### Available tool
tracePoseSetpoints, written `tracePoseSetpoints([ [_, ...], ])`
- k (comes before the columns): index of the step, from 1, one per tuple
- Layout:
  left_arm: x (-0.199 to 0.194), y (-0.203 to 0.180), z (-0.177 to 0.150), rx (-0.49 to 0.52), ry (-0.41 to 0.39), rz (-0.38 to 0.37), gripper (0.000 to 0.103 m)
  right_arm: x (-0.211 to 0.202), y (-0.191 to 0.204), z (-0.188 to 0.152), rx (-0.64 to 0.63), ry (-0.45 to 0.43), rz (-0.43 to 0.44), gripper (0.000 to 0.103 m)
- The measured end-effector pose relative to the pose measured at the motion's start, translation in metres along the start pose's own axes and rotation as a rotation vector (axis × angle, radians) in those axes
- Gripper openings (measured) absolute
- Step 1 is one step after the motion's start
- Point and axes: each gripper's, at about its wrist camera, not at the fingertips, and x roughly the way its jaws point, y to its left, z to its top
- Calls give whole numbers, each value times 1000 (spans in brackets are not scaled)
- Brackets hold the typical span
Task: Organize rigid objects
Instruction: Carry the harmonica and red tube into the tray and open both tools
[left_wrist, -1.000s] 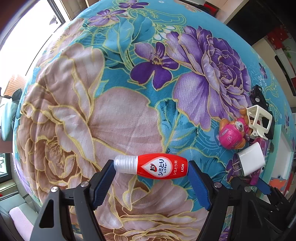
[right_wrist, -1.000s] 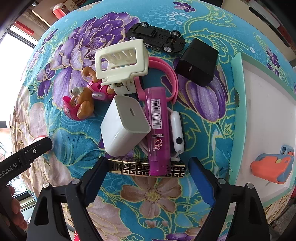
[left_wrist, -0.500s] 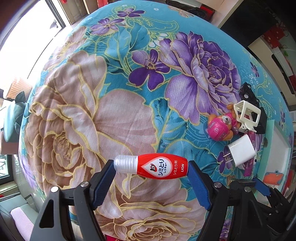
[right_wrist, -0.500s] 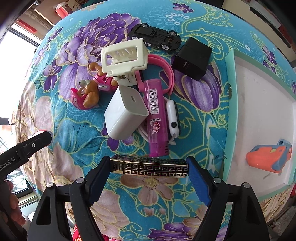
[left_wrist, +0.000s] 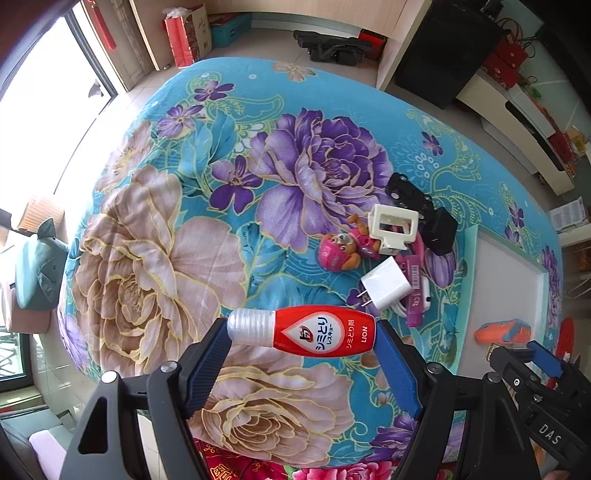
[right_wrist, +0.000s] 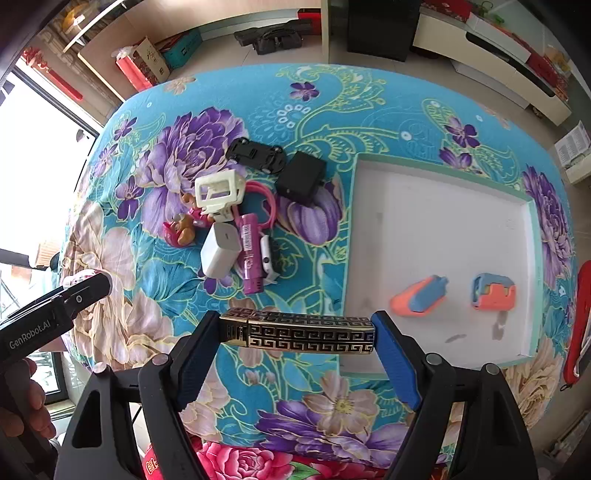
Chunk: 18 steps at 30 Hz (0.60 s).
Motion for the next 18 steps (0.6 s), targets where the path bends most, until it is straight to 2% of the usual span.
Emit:
tracePoseSetpoints([
  [4, -11, -35, -1, 44, -13, -12, 80, -31, -39, -3, 34, -31, -16, 82],
  [8, -13, -74, 0, 97, -16, -29, 80, -41, -76, -6, 84, -47, -25, 82],
  [18, 19, -174, 3, 234, 20, -60, 80, -29, -165, -7, 187, -25, -58, 82],
])
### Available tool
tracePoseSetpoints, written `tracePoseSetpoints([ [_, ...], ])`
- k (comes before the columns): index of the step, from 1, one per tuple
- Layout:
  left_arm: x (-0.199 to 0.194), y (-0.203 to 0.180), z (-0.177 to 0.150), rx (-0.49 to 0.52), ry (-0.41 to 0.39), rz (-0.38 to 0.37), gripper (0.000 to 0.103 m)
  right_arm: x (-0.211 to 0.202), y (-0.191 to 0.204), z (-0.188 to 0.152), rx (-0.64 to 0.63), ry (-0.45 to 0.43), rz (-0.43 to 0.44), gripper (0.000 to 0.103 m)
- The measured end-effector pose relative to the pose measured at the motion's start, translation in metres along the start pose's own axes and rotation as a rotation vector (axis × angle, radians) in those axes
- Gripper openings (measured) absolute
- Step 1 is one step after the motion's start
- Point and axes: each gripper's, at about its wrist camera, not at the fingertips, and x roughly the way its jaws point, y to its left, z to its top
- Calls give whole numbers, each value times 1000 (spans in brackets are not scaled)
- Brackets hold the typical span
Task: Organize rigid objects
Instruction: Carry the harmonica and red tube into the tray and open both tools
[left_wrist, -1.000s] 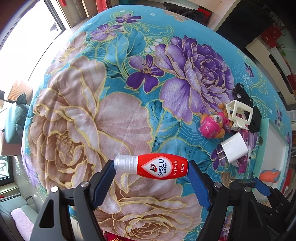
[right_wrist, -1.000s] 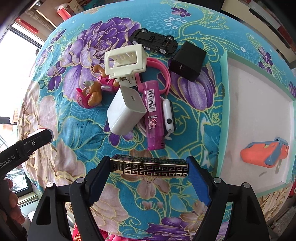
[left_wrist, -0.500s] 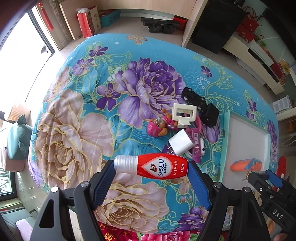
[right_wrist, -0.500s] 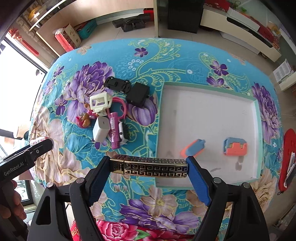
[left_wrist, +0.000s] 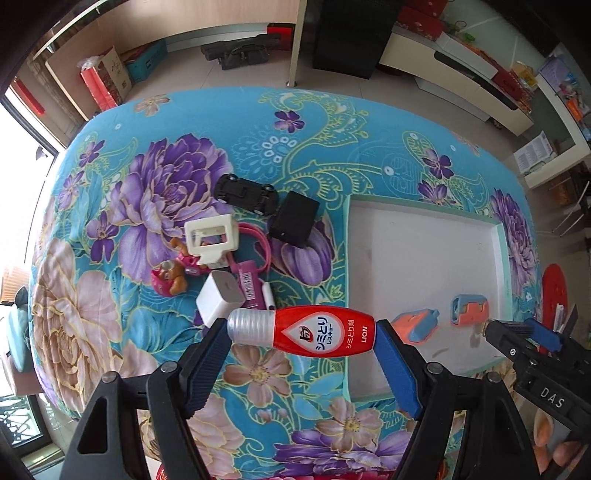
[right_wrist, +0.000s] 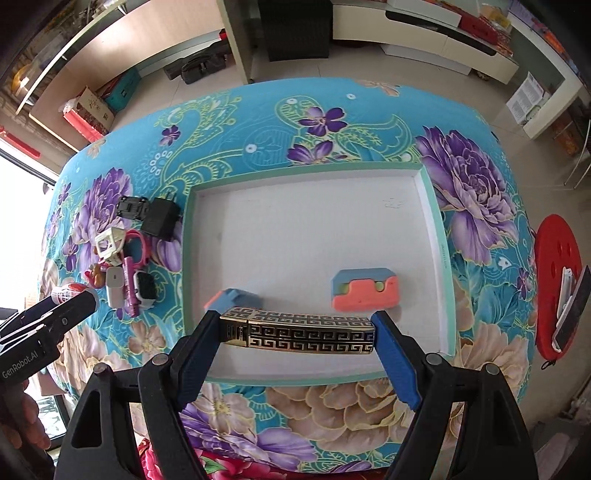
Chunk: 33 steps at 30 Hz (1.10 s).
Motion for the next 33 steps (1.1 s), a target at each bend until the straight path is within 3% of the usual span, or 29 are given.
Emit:
tracePoseSetpoints([
  [9, 51, -51, 24, 72, 37, 7, 80, 44, -49, 24, 50, 49, -30, 82],
  [22, 114, -87, 48, 132, 100, 12, 81, 99, -76, 58, 46, 96, -75, 82],
  [33, 110, -86, 61, 156, 92, 33, 81, 111, -75, 58, 40, 115, -89, 82],
])
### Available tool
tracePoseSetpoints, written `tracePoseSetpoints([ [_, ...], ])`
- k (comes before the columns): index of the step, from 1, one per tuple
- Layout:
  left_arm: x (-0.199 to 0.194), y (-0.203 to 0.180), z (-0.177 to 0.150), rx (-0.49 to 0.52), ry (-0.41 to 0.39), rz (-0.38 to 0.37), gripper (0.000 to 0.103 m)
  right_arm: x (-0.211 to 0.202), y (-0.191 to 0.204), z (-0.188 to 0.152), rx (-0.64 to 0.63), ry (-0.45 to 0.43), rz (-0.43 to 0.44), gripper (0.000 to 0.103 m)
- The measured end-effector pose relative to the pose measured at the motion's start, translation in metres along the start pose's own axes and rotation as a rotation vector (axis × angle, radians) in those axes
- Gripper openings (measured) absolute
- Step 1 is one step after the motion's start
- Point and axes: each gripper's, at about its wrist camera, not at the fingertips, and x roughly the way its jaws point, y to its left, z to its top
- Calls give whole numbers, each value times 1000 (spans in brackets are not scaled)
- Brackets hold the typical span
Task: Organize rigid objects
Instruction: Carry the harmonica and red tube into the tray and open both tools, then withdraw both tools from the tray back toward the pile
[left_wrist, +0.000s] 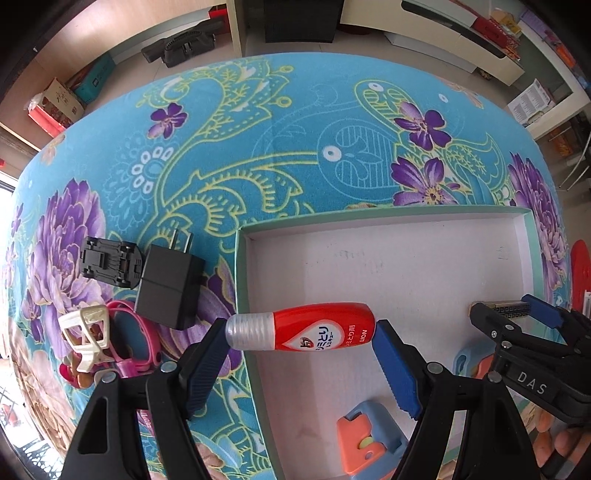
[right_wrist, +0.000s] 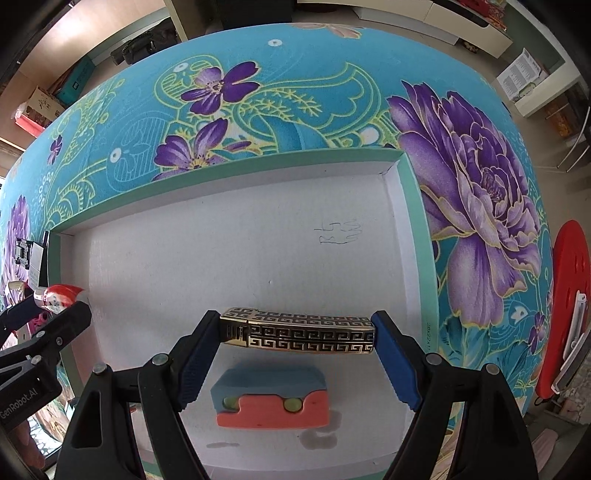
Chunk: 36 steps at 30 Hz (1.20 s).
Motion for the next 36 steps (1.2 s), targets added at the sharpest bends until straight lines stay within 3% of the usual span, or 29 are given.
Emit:
tracePoseSetpoints([
  [11, 15, -21, -6, 37, 39, -32, 82, 14, -1, -2, 2, 12, 12, 83],
  [15, 8, -23, -13, 45, 16, -35, 93, 8, -4, -5, -2, -4, 27, 83],
  [17, 1, -19, -15, 39, 7, -29, 102, 0, -6, -7, -1, -18, 22, 83],
  [24, -34, -3, -28, 2, -37, -24, 103, -33, -7, -23, -1, -55, 20, 83],
  [26, -44, 1, -37, -16, -40, -19, 103, -43, -5, -30, 2, -68, 21, 88],
  [36, -82, 50, -75, -122, -73, -16, 103, -86, 8, -62, 3, -115, 13, 90],
])
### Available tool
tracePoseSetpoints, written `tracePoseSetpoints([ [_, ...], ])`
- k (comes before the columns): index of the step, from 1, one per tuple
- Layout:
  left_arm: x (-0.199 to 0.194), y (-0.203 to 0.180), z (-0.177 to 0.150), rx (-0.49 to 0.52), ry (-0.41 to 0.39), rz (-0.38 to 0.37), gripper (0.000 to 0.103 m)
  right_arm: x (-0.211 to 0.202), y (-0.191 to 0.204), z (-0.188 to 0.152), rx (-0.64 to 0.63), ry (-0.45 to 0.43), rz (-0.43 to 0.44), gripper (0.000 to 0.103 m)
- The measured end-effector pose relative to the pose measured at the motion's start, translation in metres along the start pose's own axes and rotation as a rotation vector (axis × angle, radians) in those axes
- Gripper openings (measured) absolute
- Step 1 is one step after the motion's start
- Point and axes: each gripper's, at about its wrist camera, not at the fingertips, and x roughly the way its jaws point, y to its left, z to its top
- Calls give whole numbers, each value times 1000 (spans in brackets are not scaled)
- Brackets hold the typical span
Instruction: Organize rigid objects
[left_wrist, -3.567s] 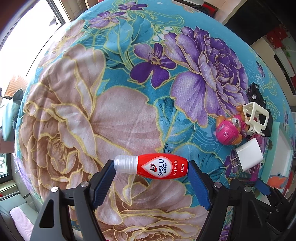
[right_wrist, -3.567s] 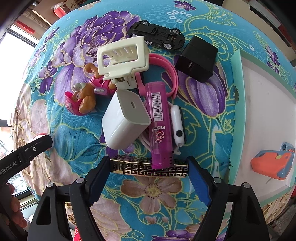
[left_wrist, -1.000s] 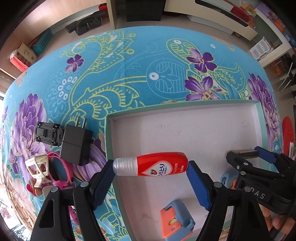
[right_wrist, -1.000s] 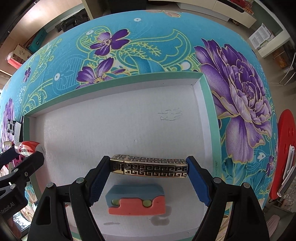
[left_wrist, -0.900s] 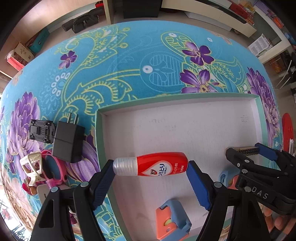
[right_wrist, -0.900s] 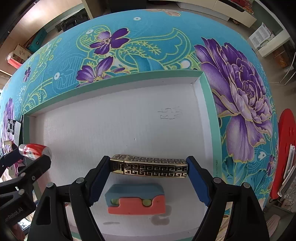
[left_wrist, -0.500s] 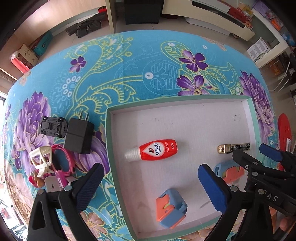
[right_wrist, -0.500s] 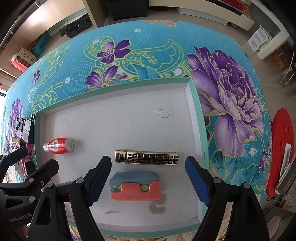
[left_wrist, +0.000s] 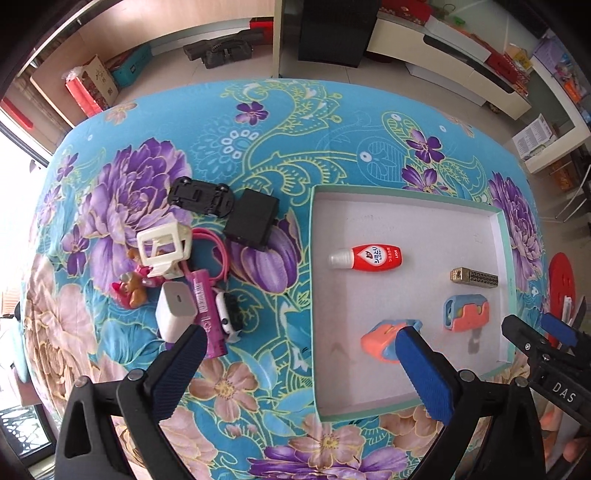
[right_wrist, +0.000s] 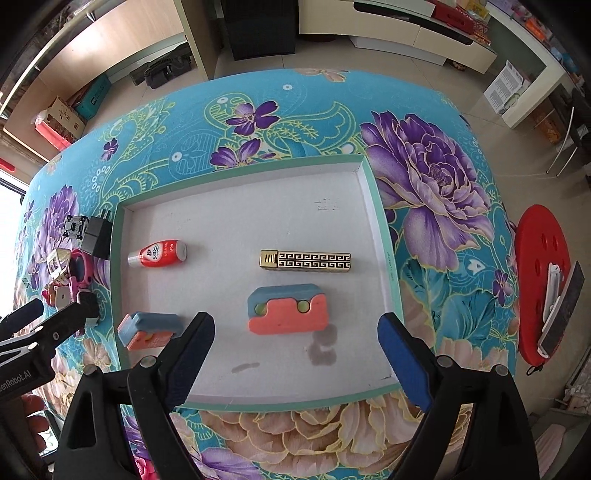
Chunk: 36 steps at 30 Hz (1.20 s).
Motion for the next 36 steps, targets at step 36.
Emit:
tracePoseSetpoints([
  [36, -17, 243, -49, -279, -11, -51, 103, -24, 223, -30, -229, -24, 94, 90],
])
